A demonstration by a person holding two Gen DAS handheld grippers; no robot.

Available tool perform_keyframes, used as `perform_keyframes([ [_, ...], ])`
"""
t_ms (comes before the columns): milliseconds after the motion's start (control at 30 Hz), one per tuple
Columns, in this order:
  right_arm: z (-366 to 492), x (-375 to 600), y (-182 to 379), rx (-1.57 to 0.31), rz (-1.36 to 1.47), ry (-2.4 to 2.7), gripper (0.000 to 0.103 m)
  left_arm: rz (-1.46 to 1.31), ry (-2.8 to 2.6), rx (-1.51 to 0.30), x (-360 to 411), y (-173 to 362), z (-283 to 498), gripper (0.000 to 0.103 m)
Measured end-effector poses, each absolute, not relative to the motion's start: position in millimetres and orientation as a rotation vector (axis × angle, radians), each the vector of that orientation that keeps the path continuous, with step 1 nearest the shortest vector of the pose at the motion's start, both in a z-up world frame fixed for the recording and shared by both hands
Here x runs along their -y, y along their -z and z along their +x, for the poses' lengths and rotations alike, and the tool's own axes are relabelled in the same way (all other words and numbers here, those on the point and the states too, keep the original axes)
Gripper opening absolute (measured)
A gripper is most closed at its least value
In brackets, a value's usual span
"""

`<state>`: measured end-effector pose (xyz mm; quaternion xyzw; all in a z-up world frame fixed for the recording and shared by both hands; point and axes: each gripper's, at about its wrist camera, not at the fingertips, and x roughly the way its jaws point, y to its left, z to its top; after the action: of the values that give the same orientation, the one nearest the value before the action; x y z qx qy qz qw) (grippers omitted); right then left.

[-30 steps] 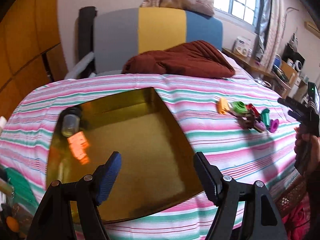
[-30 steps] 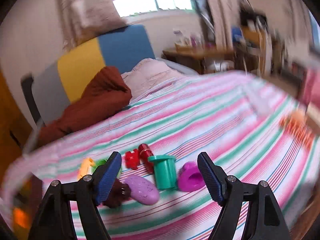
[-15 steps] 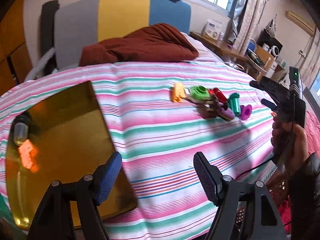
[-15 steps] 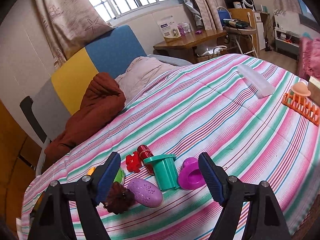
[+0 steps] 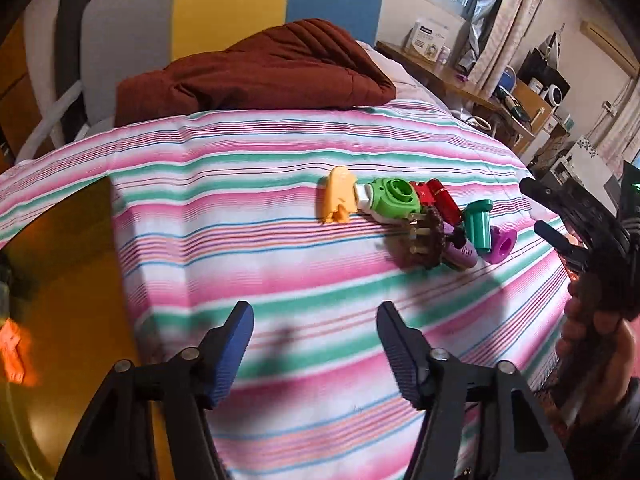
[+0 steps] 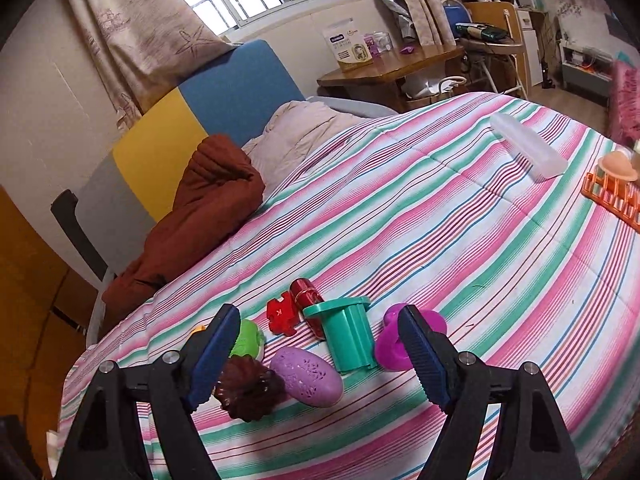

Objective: Organize rigid objects
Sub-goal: 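Move the left tool back to the toys toward the yellow comb piece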

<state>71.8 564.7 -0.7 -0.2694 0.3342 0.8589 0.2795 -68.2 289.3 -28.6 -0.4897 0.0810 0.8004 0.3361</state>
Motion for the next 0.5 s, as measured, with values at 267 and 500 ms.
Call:
perform_keyframes([
  [267, 67, -563, 2, -0.919, -0.742, -2.329, 0.082, -1.315, -2.068, -0.192, -320, 40, -99, 0.056],
  [500, 64, -560, 3, -0.932, -0.761, -2.354, 0.082, -1.434, -1.984, 0.022, -342, 56, -147, 0.050],
])
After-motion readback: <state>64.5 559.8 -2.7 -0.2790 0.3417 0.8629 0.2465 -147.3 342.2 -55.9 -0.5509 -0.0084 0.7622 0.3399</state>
